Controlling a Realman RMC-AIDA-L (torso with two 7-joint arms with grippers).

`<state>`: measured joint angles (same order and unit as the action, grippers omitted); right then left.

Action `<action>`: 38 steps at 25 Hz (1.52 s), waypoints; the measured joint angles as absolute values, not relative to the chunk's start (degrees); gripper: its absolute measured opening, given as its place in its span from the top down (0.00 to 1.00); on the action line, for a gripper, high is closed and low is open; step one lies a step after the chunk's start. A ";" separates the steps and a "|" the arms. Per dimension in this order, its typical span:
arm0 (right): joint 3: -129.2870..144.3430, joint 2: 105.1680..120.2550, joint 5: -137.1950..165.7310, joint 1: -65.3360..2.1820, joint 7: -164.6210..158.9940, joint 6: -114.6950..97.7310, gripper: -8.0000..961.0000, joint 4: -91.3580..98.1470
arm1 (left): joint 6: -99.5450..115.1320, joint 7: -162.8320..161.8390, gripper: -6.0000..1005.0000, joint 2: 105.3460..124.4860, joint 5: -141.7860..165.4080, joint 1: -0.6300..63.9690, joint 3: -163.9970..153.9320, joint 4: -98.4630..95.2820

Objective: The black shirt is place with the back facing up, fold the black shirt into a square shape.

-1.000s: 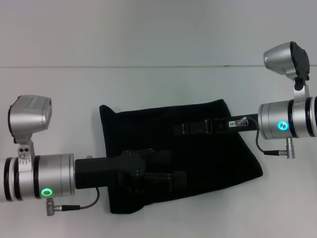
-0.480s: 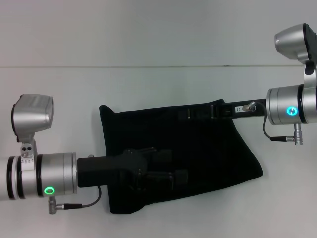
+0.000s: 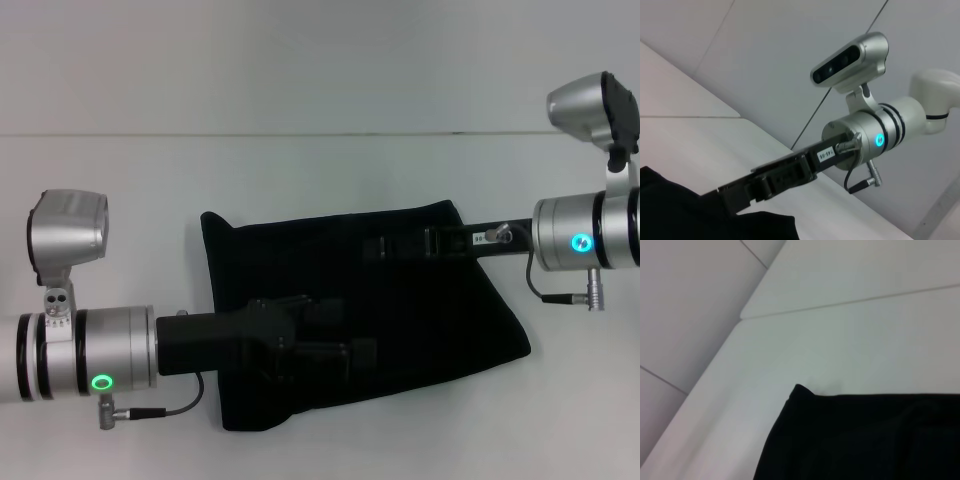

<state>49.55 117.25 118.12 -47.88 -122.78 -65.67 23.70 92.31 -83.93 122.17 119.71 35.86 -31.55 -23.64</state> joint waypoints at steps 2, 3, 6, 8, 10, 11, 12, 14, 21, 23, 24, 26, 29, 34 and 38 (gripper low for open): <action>49.94 117.41 118.13 -48.05 -122.62 -65.05 0.23 22.98 | 92.09 -83.93 0.05 122.17 119.71 35.86 -31.55 -23.64; 50.16 117.52 118.13 -48.09 -122.60 -64.94 0.23 22.86 | 91.97 -83.93 0.05 122.17 119.71 35.86 -31.55 -23.64; 50.76 117.95 118.12 -48.15 -122.59 -64.78 0.23 22.77 | 91.69 -83.93 0.05 122.17 119.71 35.86 -31.55 -23.64; 50.88 118.06 118.13 -48.21 -122.59 -64.72 0.23 22.76 | 91.52 -83.93 0.05 122.15 119.71 35.92 -31.55 -23.64; 50.94 118.13 118.13 -48.20 -122.59 -64.69 0.23 22.80 | 91.26 -83.93 0.06 122.10 119.71 35.97 -31.55 -23.64; 50.94 118.13 118.12 -48.13 -122.56 -64.81 0.23 22.98 | 91.17 -83.93 0.06 122.06 119.71 36.00 -31.55 -23.64; 50.89 118.13 118.05 -47.97 -122.39 -65.20 0.23 23.37 | 91.13 -83.93 0.06 122.04 119.71 36.00 -31.55 -23.67; 50.48 118.08 117.80 -47.56 -121.92 -66.27 0.23 24.45 | 91.12 -83.93 0.06 122.00 119.71 36.01 -31.55 -23.78; 47.38 116.42 117.61 -45.81 -122.24 -72.24 0.23 27.67 | 91.12 -83.93 0.06 121.99 119.54 36.04 -31.55 -23.85; 46.51 115.46 117.60 -45.24 -122.89 -74.94 0.23 27.91 | 91.11 -83.95 0.06 122.02 119.41 36.04 -31.55 -23.85; 46.25 114.98 117.62 -44.95 -123.45 -76.27 0.23 27.93 | 91.12 -83.98 0.06 122.03 119.32 36.04 -31.55 -23.84; 46.10 113.98 117.75 -44.39 -124.85 -78.60 0.23 27.94 | 91.12 -84.05 0.06 122.09 119.25 36.04 -31.55 -23.84; 46.35 113.08 117.99 -43.40 -125.94 -81.25 0.23 27.94 | 91.13 -84.07 0.06 122.15 119.19 36.03 -31.55 -23.80; 46.43 111.84 118.05 -42.03 -126.10 -84.95 0.23 27.79 | 91.14 -84.07 0.05 122.24 119.17 36.23 -31.55 -23.67; 46.46 111.15 118.11 -41.32 -126.24 -86.22 0.23 27.45 | 91.14 -84.21 0.05 122.26 119.17 36.42 -31.55 -23.64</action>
<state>46.46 111.15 118.11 -41.32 -126.24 -86.22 27.45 91.14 -84.21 122.26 119.17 36.42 -31.55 -23.64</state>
